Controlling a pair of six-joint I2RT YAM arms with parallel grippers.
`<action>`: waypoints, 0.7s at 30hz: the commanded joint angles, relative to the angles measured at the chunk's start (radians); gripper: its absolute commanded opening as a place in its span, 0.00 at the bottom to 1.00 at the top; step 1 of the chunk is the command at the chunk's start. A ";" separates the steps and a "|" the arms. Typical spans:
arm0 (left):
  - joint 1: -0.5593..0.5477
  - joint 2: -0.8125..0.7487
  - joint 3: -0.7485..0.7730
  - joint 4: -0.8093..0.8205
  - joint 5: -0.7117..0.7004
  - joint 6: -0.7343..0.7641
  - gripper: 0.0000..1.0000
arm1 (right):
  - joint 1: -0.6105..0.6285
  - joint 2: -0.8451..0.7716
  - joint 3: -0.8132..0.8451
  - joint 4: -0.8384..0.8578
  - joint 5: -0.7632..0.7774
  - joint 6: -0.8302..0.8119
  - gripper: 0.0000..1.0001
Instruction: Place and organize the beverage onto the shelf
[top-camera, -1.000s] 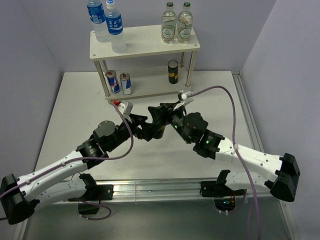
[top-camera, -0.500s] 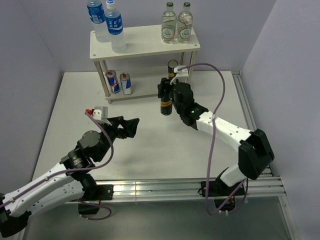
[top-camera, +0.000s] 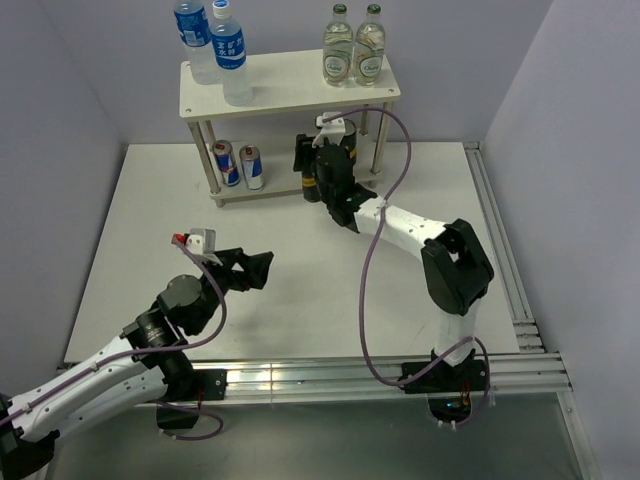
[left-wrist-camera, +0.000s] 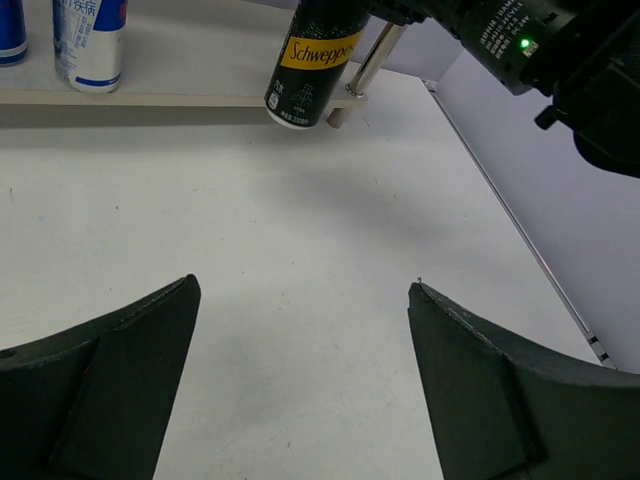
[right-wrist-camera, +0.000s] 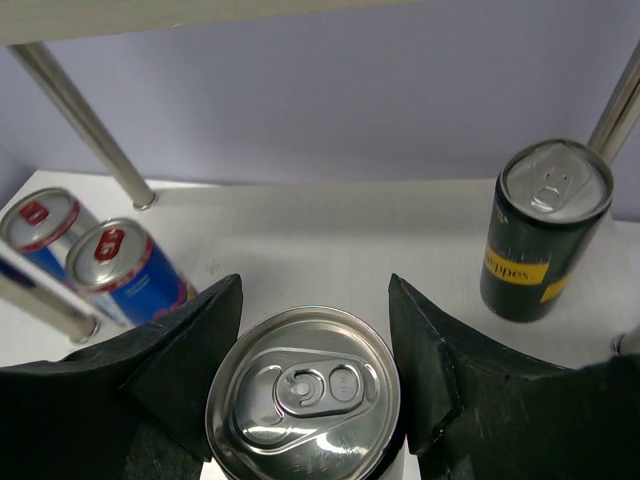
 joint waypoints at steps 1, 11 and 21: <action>-0.004 -0.026 -0.027 0.051 -0.019 0.029 0.91 | -0.014 0.019 0.100 0.202 0.060 -0.045 0.00; -0.004 -0.056 -0.096 0.117 -0.048 0.071 0.91 | -0.051 0.232 0.241 0.299 0.120 -0.071 0.00; -0.004 -0.061 -0.119 0.161 -0.059 0.098 0.90 | -0.080 0.343 0.318 0.353 0.141 -0.094 0.00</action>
